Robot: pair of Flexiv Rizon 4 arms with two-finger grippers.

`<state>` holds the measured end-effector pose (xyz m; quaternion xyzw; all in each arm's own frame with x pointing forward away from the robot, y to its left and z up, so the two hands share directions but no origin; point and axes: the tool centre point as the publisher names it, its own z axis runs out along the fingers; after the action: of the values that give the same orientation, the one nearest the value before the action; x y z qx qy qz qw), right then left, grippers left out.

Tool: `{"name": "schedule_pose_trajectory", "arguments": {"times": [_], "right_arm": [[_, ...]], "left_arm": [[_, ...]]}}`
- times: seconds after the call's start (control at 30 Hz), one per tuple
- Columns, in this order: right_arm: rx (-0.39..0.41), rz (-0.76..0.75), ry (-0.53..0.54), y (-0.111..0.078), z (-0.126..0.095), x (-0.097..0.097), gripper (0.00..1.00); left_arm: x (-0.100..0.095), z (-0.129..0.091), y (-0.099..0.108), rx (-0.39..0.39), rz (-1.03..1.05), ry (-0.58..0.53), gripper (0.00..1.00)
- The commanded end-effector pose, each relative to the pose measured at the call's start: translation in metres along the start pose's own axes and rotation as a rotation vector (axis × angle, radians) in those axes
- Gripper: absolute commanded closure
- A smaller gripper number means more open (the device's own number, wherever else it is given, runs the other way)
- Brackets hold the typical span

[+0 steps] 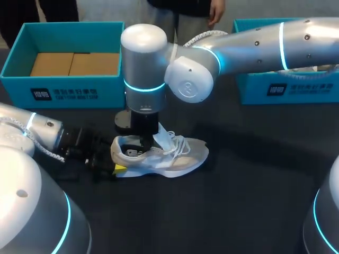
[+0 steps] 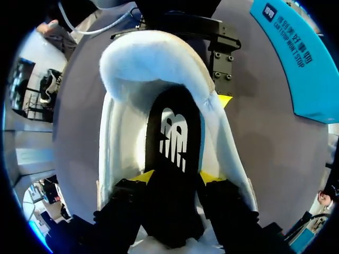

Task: Take the shoe out of the shoebox, open the shoe tongue, remove and reinsert the insole, then place the shoe into the shoebox

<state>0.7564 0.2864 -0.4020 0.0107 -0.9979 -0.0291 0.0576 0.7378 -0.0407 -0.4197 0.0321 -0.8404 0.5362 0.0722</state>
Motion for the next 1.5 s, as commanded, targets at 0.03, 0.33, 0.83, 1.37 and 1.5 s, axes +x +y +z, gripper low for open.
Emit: {"name": "schedule_pose_trajectory", "arguments": {"times": [0.03, 0.33, 0.83, 1.37, 1.5], "right_arm": [[0.003, -0.004, 0.032, 0.004, 0.017, 0.001, 0.55], [0.014, 0.008, 0.062, 0.002, 0.023, 0.009, 1.0], [-0.04, 0.077, 0.004, -0.022, -0.012, 0.022, 1.0], [-0.218, 0.043, -0.036, -0.039, -0.036, 0.006, 1.0], [-0.245, 0.019, -0.033, -0.038, -0.04, 0.001, 1.0]], "left_arm": [[0.0, 0.001, 0.001, 0.0, 0.0, 0.0, 1.0], [0.0, 0.001, 0.001, 0.0, 0.0, 0.0, 1.0], [0.0, 0.001, 0.001, 0.0, 0.0, 0.0, 1.0], [0.0, 0.001, 0.001, 0.0, 0.0, 0.0, 1.0], [0.0, 0.001, 0.001, 0.0, 0.0, 0.0, 1.0]]}}
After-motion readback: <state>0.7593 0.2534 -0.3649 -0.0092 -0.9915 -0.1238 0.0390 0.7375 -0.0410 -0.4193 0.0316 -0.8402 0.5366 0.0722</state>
